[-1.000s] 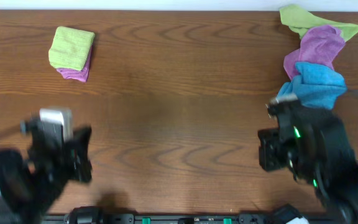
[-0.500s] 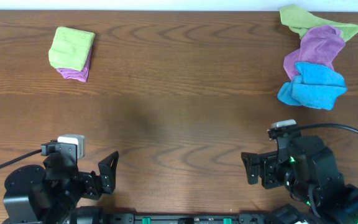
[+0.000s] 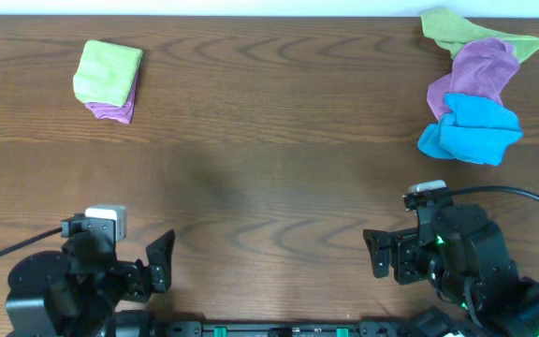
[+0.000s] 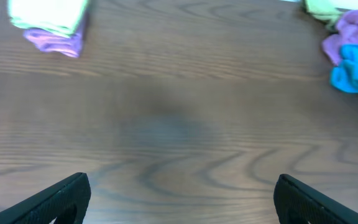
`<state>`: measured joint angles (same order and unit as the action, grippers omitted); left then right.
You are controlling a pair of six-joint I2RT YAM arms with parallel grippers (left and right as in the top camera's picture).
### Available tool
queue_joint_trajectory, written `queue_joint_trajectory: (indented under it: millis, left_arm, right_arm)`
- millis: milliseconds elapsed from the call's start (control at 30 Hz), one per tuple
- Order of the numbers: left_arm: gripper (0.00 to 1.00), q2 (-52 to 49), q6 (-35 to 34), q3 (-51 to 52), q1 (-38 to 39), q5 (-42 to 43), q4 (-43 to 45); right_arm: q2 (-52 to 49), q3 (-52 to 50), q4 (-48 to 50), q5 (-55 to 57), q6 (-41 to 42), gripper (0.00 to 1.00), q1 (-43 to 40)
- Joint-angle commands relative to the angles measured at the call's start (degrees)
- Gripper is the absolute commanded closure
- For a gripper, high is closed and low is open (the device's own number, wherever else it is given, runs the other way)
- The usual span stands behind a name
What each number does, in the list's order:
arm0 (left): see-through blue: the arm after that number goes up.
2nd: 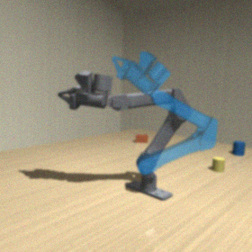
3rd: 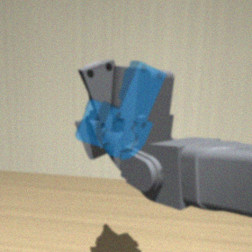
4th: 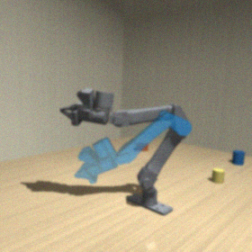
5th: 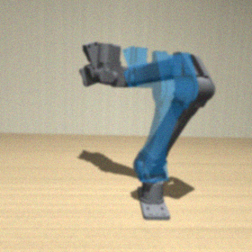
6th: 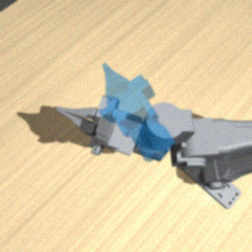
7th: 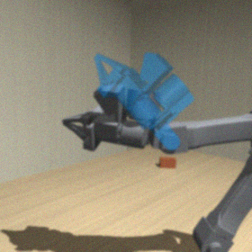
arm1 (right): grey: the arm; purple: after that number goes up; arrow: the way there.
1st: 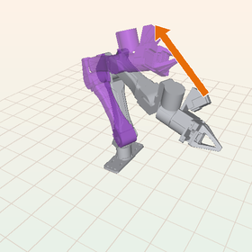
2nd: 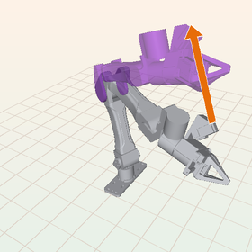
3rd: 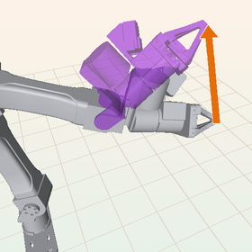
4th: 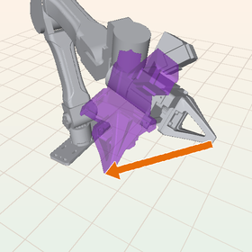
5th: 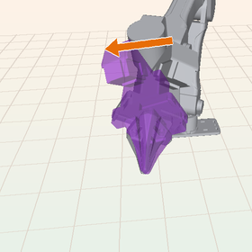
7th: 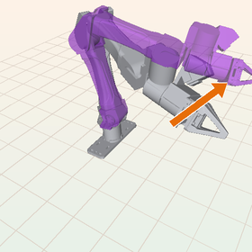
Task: Fold the cloth
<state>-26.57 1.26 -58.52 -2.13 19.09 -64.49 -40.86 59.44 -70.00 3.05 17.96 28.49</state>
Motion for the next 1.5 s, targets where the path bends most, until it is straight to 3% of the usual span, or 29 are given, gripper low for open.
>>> queue_joint_trajectory:
  millis: [0,167,433,600,1167,1467]
  left_arm:
    - [0.05,3.50,2.01,0.28,1.79,-9.25,0.20]
    - [0.05,11.13,2.38,8.26,4.57,-15.50,6.01]
    - [0.05,20.22,5.14,28.09,4.57,-15.45,22.58]
    - [0.05,22.86,4.94,36.57,4.57,-15.06,28.11]
    - [0.05,26.38,4.33,49.57,4.50,-15.43,28.26]
    - [0.05,26.36,4.35,49.55,4.26,-22.91,27.02]
  right_arm:
    - [0.17,0.00,-0.09,0.59,0.44,0.01,0.52]
    - [0.17,0.00,-0.07,0.59,0.44,0.01,0.52]
    - [0.17,0.00,-0.07,0.59,0.44,0.01,0.52]
    - [0.17,0.00,-0.07,0.59,0.44,0.01,0.52]
    - [0.17,0.00,-0.07,0.59,0.44,0.01,0.52]
    - [0.17,0.00,-0.07,0.59,0.44,0.01,0.52]
